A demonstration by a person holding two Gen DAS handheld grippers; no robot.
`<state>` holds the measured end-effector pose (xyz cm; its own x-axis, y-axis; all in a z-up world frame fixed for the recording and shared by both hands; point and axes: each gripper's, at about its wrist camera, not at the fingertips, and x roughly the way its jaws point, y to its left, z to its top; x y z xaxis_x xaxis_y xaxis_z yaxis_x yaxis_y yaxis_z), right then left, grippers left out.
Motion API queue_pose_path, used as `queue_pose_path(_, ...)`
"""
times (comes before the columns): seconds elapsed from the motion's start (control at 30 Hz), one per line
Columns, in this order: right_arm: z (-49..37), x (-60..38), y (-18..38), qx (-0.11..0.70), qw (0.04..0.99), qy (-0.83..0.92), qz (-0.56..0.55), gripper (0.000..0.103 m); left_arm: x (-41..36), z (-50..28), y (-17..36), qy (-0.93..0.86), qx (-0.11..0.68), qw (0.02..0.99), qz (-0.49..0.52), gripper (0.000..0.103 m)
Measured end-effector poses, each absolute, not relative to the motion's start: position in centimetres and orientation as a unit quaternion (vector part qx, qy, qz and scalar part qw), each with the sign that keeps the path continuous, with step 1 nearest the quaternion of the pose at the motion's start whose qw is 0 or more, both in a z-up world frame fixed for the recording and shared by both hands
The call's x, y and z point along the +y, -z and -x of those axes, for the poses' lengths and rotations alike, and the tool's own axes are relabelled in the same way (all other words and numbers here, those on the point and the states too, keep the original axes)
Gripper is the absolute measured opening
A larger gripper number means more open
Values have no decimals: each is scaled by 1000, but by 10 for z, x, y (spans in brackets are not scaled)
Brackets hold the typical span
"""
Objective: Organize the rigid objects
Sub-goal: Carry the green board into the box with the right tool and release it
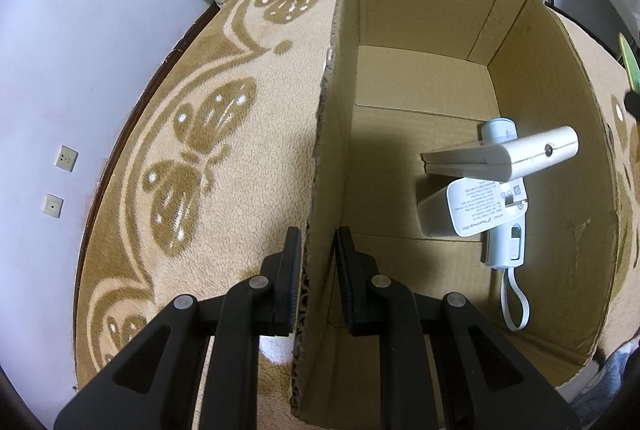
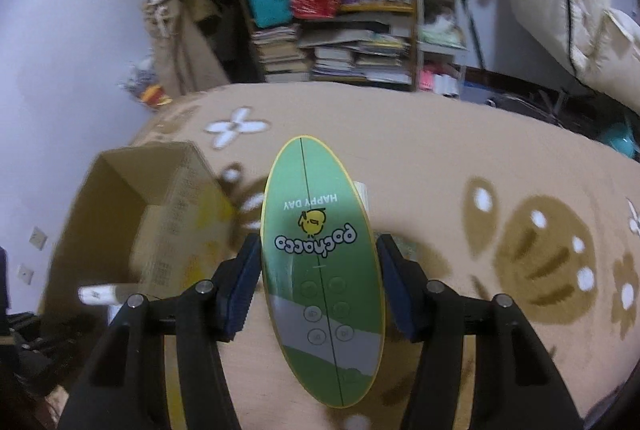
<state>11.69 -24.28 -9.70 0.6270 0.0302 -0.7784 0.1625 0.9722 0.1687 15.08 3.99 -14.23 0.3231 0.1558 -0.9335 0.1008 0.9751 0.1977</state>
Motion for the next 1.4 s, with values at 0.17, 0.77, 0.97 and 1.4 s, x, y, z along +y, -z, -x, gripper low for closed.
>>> queue_pose_path(0.17,-124,-213,88,416,903,-4,-107,62,40,-150,142,-17,582,806,-111,17)
queue_pose_path(0.77,-112,-137,88,404,902,-130,-84,62,41,-151,142,-16,583,806,-106,17)
queue_pose_path(0.97,-111,-137,91,404,900,-135,-97,62,42,-151,141,-16,583,806,-106,17)
queue_pose_path(1.4,-115,-146,93,405,897,-139,-107,63,41,-151,142,-16,582,806,-108,17)
